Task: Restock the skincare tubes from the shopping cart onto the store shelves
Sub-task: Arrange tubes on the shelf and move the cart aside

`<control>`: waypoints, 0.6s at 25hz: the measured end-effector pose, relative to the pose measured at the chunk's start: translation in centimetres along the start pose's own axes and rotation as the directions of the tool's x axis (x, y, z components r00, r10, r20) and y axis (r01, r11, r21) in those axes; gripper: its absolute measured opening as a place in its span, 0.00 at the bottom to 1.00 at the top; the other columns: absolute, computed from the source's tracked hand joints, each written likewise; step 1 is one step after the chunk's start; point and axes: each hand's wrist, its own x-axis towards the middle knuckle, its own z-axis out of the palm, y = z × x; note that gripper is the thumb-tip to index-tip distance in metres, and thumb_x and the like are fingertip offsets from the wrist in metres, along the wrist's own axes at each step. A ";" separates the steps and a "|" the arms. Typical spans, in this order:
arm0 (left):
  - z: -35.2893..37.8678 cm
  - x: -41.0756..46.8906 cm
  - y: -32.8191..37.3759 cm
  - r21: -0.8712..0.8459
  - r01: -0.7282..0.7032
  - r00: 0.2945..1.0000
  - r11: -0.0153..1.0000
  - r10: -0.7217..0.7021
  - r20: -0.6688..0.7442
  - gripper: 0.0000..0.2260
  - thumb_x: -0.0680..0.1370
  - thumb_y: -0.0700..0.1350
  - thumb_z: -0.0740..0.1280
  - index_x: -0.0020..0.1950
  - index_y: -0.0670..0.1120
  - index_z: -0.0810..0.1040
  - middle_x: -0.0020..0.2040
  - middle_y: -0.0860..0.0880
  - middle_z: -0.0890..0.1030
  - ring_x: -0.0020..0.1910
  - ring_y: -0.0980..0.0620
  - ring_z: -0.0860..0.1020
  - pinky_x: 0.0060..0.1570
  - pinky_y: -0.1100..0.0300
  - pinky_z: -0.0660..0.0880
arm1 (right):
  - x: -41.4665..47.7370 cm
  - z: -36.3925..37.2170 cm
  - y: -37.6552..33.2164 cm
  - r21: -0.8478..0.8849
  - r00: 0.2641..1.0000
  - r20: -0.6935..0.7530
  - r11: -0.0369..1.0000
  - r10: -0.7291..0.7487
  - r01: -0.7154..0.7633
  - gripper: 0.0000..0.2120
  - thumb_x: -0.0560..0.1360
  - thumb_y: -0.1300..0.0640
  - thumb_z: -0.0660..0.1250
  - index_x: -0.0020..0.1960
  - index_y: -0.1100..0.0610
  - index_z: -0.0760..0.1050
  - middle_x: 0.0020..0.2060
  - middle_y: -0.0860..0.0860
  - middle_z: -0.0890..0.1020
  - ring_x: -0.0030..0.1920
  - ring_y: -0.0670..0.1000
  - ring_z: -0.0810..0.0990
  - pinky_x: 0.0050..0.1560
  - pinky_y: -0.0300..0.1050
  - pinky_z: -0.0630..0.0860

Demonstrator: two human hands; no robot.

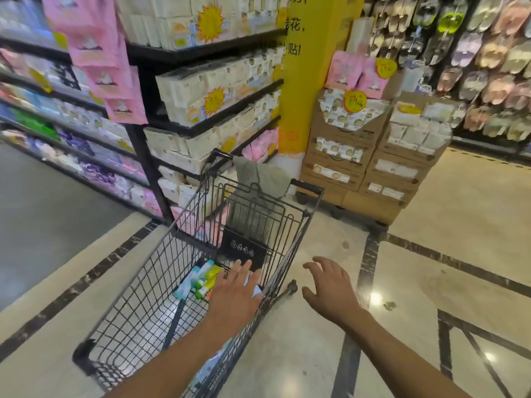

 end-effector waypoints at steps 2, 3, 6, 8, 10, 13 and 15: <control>0.8 1.3 -1.3 -0.037 0.056 0.998 0.998 -0.055 0.017 0.25 0.79 0.61 0.56 0.71 0.53 0.77 0.73 0.46 0.76 0.73 0.43 0.74 0.69 0.38 0.71 | 3.4 0.8 -0.6 -0.012 0.996 0.053 0.997 -0.070 0.071 0.27 0.76 0.44 0.63 0.74 0.45 0.67 0.75 0.49 0.67 0.76 0.54 0.63 0.76 0.54 0.59; 1.2 1.6 -2.1 -0.033 0.083 0.996 0.996 -0.083 0.018 0.25 0.79 0.61 0.57 0.71 0.53 0.77 0.74 0.46 0.76 0.73 0.42 0.74 0.69 0.38 0.71 | 4.9 1.2 -1.0 -0.017 0.992 0.075 0.994 -0.104 0.105 0.27 0.75 0.44 0.63 0.74 0.45 0.68 0.75 0.49 0.68 0.75 0.54 0.63 0.75 0.54 0.60; 2.0 2.8 -4.7 -0.060 0.157 0.987 0.986 -0.158 -0.008 0.25 0.80 0.61 0.57 0.73 0.52 0.76 0.76 0.45 0.74 0.75 0.42 0.72 0.70 0.36 0.71 | 9.8 2.6 -3.2 -0.033 0.966 0.148 0.975 -0.213 0.220 0.29 0.73 0.44 0.63 0.74 0.46 0.68 0.74 0.50 0.69 0.74 0.54 0.65 0.74 0.53 0.63; 2.3 3.1 -7.1 -0.078 0.231 0.973 0.970 -0.230 0.015 0.26 0.81 0.60 0.54 0.73 0.51 0.76 0.76 0.45 0.73 0.76 0.41 0.71 0.70 0.35 0.71 | 13.0 3.8 -5.2 -0.033 0.936 0.201 0.953 -0.290 0.303 0.28 0.75 0.43 0.64 0.74 0.45 0.68 0.74 0.49 0.68 0.74 0.54 0.65 0.73 0.53 0.63; 3.2 3.6 -10.0 -0.102 0.298 0.954 0.949 -0.300 -0.001 0.27 0.82 0.61 0.51 0.76 0.51 0.72 0.79 0.44 0.69 0.78 0.40 0.67 0.72 0.34 0.67 | 16.2 5.2 -7.5 -0.036 0.900 0.248 0.925 -0.359 0.379 0.27 0.76 0.41 0.64 0.75 0.44 0.67 0.74 0.48 0.67 0.74 0.54 0.65 0.73 0.53 0.62; 4.6 3.8 -13.8 -0.127 0.386 0.922 0.914 -0.386 0.031 0.28 0.83 0.62 0.50 0.77 0.51 0.70 0.79 0.43 0.69 0.78 0.39 0.67 0.72 0.35 0.68 | 20.3 7.3 -10.5 -0.031 0.850 0.307 0.888 -0.428 0.458 0.28 0.76 0.41 0.64 0.74 0.45 0.68 0.73 0.49 0.69 0.73 0.54 0.67 0.72 0.53 0.66; 6.5 3.5 -15.7 -0.153 0.426 0.904 0.892 -0.418 0.082 0.28 0.84 0.61 0.52 0.81 0.51 0.64 0.82 0.44 0.63 0.81 0.39 0.61 0.76 0.35 0.62 | 22.3 9.3 -12.1 -0.007 0.798 0.370 0.858 -0.475 0.514 0.28 0.75 0.41 0.63 0.73 0.47 0.70 0.71 0.51 0.71 0.71 0.55 0.69 0.69 0.54 0.69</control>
